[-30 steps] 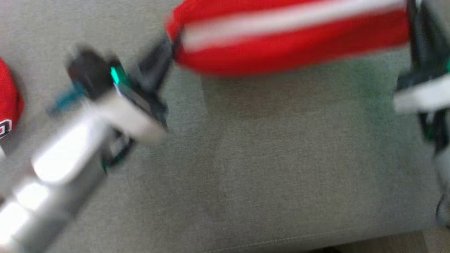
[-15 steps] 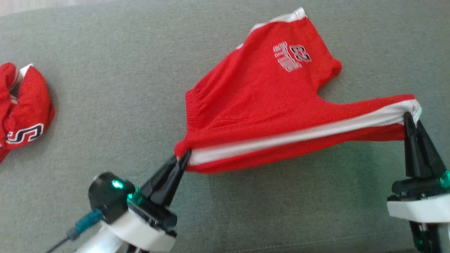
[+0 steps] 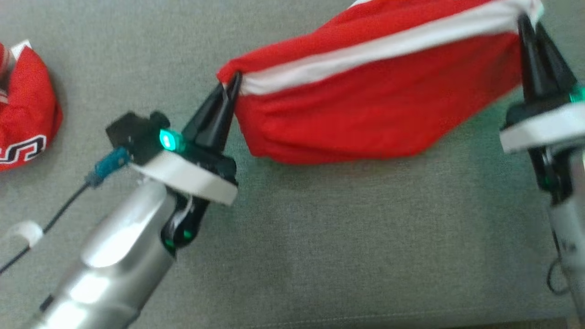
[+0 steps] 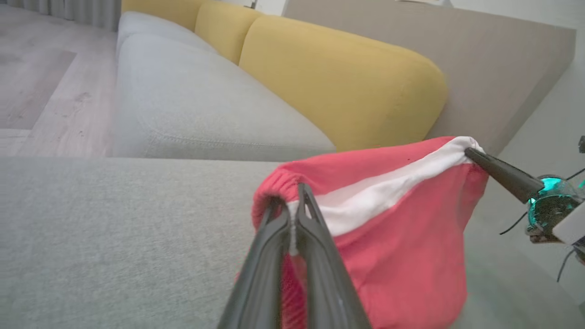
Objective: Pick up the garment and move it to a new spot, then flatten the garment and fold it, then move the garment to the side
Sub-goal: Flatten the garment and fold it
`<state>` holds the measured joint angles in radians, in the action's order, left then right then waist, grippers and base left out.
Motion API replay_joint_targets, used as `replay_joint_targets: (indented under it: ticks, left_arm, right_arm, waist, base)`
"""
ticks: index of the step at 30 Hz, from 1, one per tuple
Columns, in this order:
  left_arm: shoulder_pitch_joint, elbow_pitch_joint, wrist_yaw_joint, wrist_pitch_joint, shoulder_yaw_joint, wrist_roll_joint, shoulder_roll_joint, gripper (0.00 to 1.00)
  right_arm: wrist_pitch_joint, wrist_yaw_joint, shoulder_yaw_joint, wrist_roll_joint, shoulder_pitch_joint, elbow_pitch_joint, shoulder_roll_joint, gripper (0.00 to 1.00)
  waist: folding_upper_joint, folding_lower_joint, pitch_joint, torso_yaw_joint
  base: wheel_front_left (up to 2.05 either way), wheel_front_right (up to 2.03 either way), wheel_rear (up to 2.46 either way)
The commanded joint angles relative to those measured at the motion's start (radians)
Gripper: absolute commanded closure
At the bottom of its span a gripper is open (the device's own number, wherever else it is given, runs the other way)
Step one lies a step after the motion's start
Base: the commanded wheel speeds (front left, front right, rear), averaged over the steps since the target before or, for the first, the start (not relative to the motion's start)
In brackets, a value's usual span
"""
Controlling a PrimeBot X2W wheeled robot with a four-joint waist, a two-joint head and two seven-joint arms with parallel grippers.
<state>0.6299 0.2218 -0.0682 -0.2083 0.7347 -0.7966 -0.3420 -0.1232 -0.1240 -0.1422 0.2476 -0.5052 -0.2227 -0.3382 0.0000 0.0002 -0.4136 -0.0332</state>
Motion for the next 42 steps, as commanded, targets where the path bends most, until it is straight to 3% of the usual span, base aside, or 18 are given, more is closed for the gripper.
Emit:
replay_joint_targets:
  ticks: [1,10,11,12,13,14,15,16,17,18,25,36,37,38,39,40,42]
  left_arm:
    - [0.062,0.017,-0.009,-0.011,-0.05,0.004,-0.006,1.0]
    - [0.181,0.195,-0.05,-0.046,-0.049,0.041,0.032,1.0]
    - [0.191,0.211,-0.052,-0.048,-0.051,0.044,0.038,1.0]
    - [0.201,0.226,-0.055,-0.049,-0.052,0.047,0.044,1.0]
    - [0.209,0.239,-0.056,-0.051,-0.056,0.049,0.051,1.0]
    - [0.217,0.252,-0.057,-0.052,-0.06,0.053,0.057,1.0]
    - [0.223,0.261,-0.058,-0.052,-0.065,0.058,0.064,0.66]
    - [0.225,0.267,-0.059,-0.053,-0.073,0.062,0.071,0.52]
    - [0.226,0.271,-0.06,-0.053,-0.083,0.075,0.076,0.13]
    - [0.224,0.272,-0.06,-0.053,-0.09,0.097,0.079,0.0]
    - [0.103,0.18,-0.012,-0.053,-0.191,0.267,0.109,0.0]
    - [-0.208,-0.049,0.017,-0.053,-0.327,0.412,0.166,0.0]
    - [-0.234,-0.074,0.024,-0.053,-0.342,0.423,0.172,0.0]
    - [-0.26,-0.098,0.029,-0.053,-0.356,0.435,0.179,0.0]
    - [-0.286,-0.123,0.035,-0.053,-0.37,0.444,0.187,0.0]
    - [-0.313,-0.146,0.04,-0.053,-0.384,0.451,0.197,0.0]
    - [-0.366,-0.188,0.046,-0.053,-0.404,0.464,0.212,0.0]
  right_arm:
    - [-0.009,-0.007,-0.036,0.017,-0.048,-0.043,-0.026,1.0]
    - [-0.097,-0.007,-0.166,0.053,-0.287,-0.374,0.017,1.0]
    - [-0.106,-0.007,-0.176,0.058,-0.308,-0.406,0.026,0.94]
    - [-0.114,-0.007,-0.183,0.063,-0.327,-0.436,0.033,0.78]
    - [-0.121,-0.007,-0.185,0.068,-0.344,-0.466,0.038,0.55]
    - [-0.126,-0.007,-0.189,0.071,-0.358,-0.492,0.042,0.0]
    - [-0.13,-0.007,-0.192,0.074,-0.37,-0.514,0.046,0.0]
    - [-0.133,-0.007,-0.193,0.078,-0.379,-0.532,0.047,0.0]
    - [-0.135,-0.007,-0.194,0.082,-0.385,-0.547,0.048,0.0]
    - [-0.137,-0.007,-0.194,0.086,-0.386,-0.559,0.047,0.0]
    - [-0.138,-0.007,-0.215,0.145,-0.337,-0.641,0.026,0.0]
    - [-0.05,-0.007,-0.26,0.287,-0.322,-0.841,0.029,0.0]
    - [-0.04,-0.007,-0.265,0.301,-0.318,-0.851,0.031,0.07]
    - [-0.032,-0.007,-0.269,0.315,-0.315,-0.859,0.031,0.53]
    - [-0.028,-0.007,-0.274,0.327,-0.311,-0.865,0.03,0.89]
    - [-0.029,-0.007,-0.278,0.339,-0.307,-0.867,0.028,1.0]
    - [-0.047,-0.007,-0.275,0.365,-0.3,-0.873,0.02,1.0]
  waist:
    - [0.0,-0.0002,-0.028,0.004]
    - [0.0,-0.0002,-0.081,0.01]
    - [0.0,-0.0002,-0.086,0.012]
    - [0.0,-0.0002,-0.09,0.014]
    - [0.0,-0.0002,-0.094,0.017]
    - [0.0,-0.0002,-0.097,0.019]
    - [0.0,-0.0002,-0.098,0.022]
    - [0.0,-0.0002,-0.097,0.025]
    - [0.0,-0.0002,-0.095,0.028]
    - [0.0,-0.0002,-0.092,0.031]
    - [0.0,-0.0002,-0.036,0.054]
    - [0.0,-0.0002,0.033,0.142]
    - [0.0,-0.0002,0.039,0.148]
    - [0.0,-0.0002,0.045,0.154]
    - [0.0,-0.0002,0.052,0.16]
    - [0.0,-0.0002,0.06,0.165]
    - [0.0,-0.0002,0.076,0.172]
  base:
    - [0.0,0.0,0.0]
    - [0.0,0.0,0.0]
    - [0.0,0.0,0.0]
    - [0.0,0.0,0.0]
    - [0.0,0.0,0.0]
    - [0.0,0.0,0.0]
    - [0.0,0.0,0.0]
    - [0.0,0.0,0.0]
    - [0.0,0.0,0.0]
    - [0.0,0.0,0.0]
    - [0.0,0.0,0.0]
    - [0.0,0.0,0.0]
    - [0.0,0.0,0.0]
    - [0.0,0.0,0.0]
    - [0.0,0.0,0.0]
    - [0.0,0.0,0.0]
    - [0.0,0.0,0.0]
